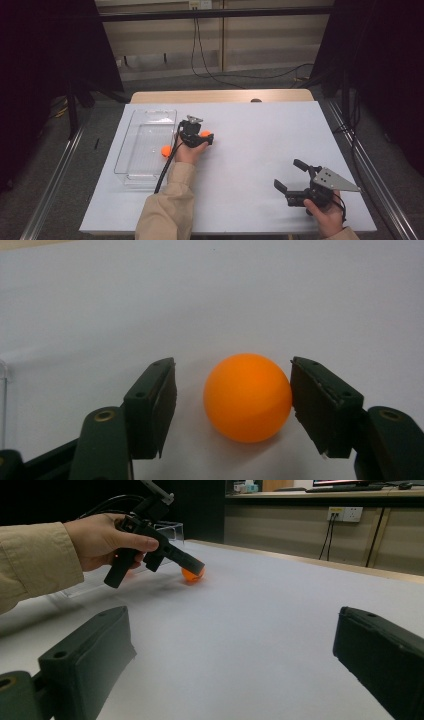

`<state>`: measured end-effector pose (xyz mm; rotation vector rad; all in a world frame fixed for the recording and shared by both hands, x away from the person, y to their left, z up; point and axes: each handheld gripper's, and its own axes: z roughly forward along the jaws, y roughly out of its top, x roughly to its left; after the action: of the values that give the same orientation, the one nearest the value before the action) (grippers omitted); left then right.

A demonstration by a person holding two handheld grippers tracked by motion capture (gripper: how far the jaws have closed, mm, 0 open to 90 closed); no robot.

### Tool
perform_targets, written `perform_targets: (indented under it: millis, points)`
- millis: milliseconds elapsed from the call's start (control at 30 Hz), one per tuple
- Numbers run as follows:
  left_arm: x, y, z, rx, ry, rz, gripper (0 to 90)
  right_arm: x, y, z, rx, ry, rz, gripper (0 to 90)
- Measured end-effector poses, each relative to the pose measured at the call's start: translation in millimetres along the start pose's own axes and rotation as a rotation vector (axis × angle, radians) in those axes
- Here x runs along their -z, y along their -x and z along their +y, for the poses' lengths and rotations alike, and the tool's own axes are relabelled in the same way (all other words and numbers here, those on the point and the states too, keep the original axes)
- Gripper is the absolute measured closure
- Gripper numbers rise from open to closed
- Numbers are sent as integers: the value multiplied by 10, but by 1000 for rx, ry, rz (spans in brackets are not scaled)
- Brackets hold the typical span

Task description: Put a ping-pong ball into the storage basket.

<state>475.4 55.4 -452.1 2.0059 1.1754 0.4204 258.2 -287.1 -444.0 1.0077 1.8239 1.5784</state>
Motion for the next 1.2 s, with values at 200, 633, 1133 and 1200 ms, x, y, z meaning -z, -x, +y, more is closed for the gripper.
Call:
perform_targets:
  millis: [200, 633, 1133, 1200]
  points:
    - [-4, 0, 9, 4, -2, -9, 391, -3, 0, -1, 2, -2, 3, 21]
    - [-46, -4, -14, 10, -45, -23, 505, -1, 3, -2, 3, -1, 1, 20]
    - [56, 29, 17, 31, -68, -51, 508, 6, 2, -1, 2, -1, -3, 20]
    - [79, 39, 23, 30, -69, -53, 508, 6, 1, -1, 2, -1, -2, 21]
